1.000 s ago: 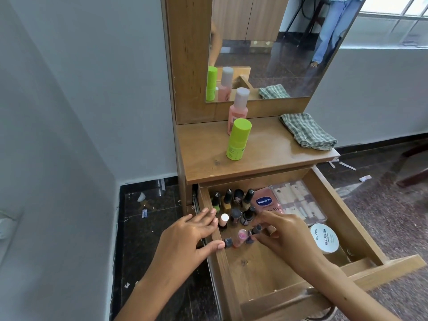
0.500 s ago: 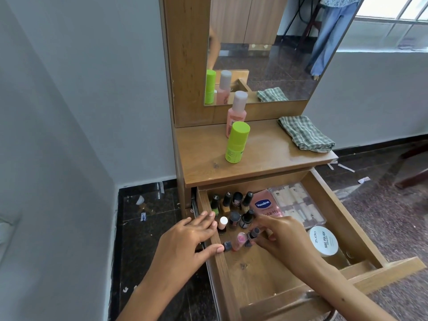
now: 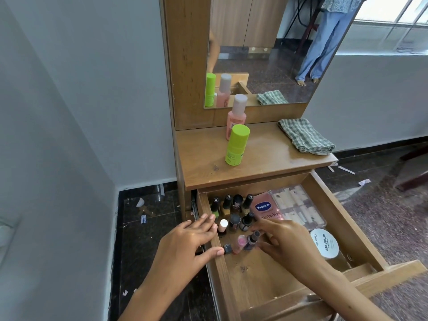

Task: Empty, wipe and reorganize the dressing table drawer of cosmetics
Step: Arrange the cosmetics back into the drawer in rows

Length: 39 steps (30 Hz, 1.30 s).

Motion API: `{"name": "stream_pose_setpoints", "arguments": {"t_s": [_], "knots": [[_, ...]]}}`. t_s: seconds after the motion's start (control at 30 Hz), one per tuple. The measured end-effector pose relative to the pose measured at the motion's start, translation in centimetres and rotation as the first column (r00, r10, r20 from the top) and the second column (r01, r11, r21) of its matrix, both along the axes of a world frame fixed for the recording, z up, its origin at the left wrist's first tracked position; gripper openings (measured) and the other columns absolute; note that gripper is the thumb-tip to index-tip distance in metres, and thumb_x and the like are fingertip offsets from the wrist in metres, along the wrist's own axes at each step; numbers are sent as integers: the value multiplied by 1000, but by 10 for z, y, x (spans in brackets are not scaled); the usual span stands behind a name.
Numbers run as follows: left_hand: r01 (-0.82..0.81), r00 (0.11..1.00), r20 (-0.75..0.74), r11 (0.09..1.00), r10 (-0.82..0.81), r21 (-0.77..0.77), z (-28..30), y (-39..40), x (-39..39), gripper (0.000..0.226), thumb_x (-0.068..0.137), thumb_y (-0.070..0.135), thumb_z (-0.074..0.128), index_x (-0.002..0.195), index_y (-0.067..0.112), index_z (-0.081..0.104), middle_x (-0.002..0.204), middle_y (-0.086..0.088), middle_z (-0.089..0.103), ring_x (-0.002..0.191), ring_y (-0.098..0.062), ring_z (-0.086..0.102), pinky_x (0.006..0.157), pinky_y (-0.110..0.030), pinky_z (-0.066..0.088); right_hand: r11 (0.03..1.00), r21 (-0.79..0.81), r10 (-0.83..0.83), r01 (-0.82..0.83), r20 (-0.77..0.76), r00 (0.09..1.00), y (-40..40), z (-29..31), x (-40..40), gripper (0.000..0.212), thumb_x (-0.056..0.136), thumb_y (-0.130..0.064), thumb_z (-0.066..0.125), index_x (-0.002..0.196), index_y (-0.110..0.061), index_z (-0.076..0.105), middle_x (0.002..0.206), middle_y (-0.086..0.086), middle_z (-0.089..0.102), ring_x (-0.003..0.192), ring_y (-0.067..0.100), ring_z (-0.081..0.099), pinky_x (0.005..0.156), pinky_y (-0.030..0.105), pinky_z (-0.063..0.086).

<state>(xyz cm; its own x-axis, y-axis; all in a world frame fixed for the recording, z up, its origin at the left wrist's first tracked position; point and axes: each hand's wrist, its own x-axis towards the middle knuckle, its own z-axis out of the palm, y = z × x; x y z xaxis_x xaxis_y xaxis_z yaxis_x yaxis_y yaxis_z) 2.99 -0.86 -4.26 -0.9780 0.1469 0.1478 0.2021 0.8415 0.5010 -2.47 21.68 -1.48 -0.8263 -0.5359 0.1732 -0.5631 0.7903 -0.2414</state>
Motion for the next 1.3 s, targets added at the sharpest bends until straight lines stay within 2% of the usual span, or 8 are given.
{"name": "stream_pose_setpoints", "arguments": {"t_s": [0.27, 0.47, 0.63, 0.77, 0.93, 1.03, 1.13, 1.3], "knots": [[3, 1000, 10, 1000, -3, 12, 0, -1, -1, 69, 71, 77, 23, 125, 37, 39, 134, 30, 25, 127, 16, 18, 102, -11, 11, 998, -31, -65, 62, -116, 991, 17, 27, -14, 46, 49, -2, 88, 80, -32, 71, 72, -18, 70, 55, 9, 65, 45, 19, 46], [40, 997, 73, 999, -39, -17, 1, -1, -5, 65, 83, 74, 17, 111, 36, 62, 126, 26, 43, 120, 8, 39, 92, -18, 36, 898, -434, -127, 71, -102, 987, -3, 50, -36, 21, 79, -10, 74, 95, -23, 70, 89, -14, 69, 77, 5, 66, 66, 37, 56], [53, 984, 173, 996, -39, -76, 7, -5, -8, 97, 49, 88, -16, 130, 47, 17, 135, 36, -1, 124, 21, -6, 91, 1, -12, 849, -528, -137, -2, -225, 965, -43, 58, -68, 35, 86, -26, 69, 119, -17, 61, 120, -4, 60, 99, 12, 62, 72, 38, 57], [123, 963, 258, 981, -82, -148, 11, -4, -12, 106, 41, 86, -25, 133, 45, 8, 138, 31, -9, 125, 17, -14, 95, -4, -13, 884, -466, -137, -34, -328, 935, -66, 61, -87, 50, 86, -30, 69, 133, -21, 53, 137, 5, 51, 99, 19, 62, 70, 34, 57], [181, 945, 301, 969, -124, -166, 8, -5, -16, 105, 49, 81, -17, 142, 40, 11, 139, 28, -13, 124, 13, -18, 99, -10, -10, 859, -508, -128, -62, -331, 935, -80, 56, -100, 36, 85, -28, 70, 118, -13, 63, 124, 6, 62, 98, 22, 66, 73, 39, 57], [164, 981, 145, 958, -132, -236, 11, -4, -21, 91, 65, 77, -7, 140, 39, 27, 144, 24, 4, 127, 8, -6, 108, -14, 6, 825, -559, -100, -83, -289, 952, -77, 55, -104, 31, 84, -27, 71, 110, -13, 66, 107, 1, 67, 87, 17, 65, 68, 40, 55], [175, 943, 311, 973, -121, -153, 9, -4, -18, 103, 50, 79, -11, 142, 39, 12, 137, 28, -12, 123, 13, -17, 102, -12, -9, 762, -631, -8, -146, -235, 972, -67, 63, -89, 29, 81, -22, 75, 107, -11, 68, 105, -2, 67, 92, 11, 64, 73, 38, 55], [15, 998, 64, 989, -6, -144, 17, -2, -2, 70, 72, 79, 15, 129, 46, 41, 135, 36, 19, 121, 23, 4, 103, -5, 3, 724, -631, 207, -278, -186, 961, -31, 83, -41, 33, 76, -13, 79, 105, -4, 69, 109, 4, 67, 99, 13, 66, 79, 28, 56]]}}
